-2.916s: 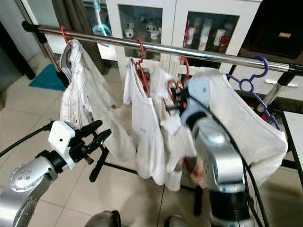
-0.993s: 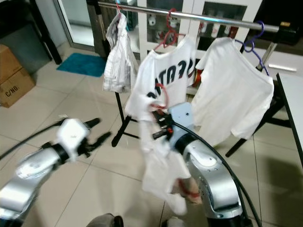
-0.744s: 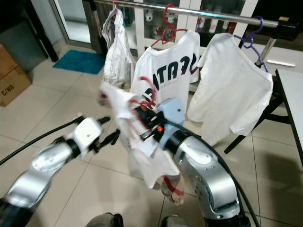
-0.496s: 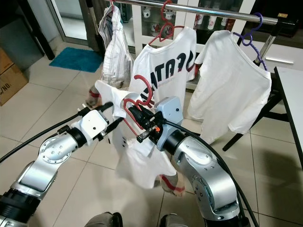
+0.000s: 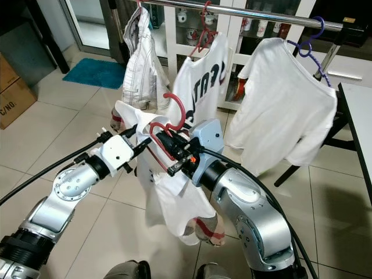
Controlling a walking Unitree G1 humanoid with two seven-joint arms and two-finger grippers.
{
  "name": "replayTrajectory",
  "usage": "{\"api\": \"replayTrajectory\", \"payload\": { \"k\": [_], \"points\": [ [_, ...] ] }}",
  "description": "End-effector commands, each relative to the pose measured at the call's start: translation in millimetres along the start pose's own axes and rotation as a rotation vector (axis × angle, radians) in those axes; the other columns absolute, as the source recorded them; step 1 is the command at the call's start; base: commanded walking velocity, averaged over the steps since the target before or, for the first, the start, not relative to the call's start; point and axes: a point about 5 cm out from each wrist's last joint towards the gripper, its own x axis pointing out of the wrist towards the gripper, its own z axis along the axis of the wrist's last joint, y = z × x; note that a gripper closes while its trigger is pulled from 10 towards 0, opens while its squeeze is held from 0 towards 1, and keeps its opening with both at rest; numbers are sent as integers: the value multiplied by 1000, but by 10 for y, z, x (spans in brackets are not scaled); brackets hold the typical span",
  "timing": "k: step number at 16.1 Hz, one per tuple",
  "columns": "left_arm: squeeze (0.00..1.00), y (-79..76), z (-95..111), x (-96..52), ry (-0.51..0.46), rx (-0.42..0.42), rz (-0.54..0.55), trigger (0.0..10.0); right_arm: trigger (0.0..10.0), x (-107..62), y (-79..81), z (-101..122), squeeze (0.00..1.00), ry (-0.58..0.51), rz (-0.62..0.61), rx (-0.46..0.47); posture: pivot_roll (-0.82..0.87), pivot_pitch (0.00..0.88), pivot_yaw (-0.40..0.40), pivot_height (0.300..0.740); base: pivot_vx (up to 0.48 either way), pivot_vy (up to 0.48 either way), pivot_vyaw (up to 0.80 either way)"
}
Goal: Hang hanger
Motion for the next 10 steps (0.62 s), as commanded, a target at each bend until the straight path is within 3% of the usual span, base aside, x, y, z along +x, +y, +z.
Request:
{"api": "replayTrajectory", "payload": {
  "k": [1,10],
  "points": [
    [0,19,2,-3,-10,5,10,0,0,-13,19,67,0,-29,7,-2,-34,103,30,740,0,0,0],
    [0,94,38,-57,-38,-42,49,0,0,-23,-101,19,0,15,-84,-41,-32,105,29,740,0,0,0]
  ]
}}
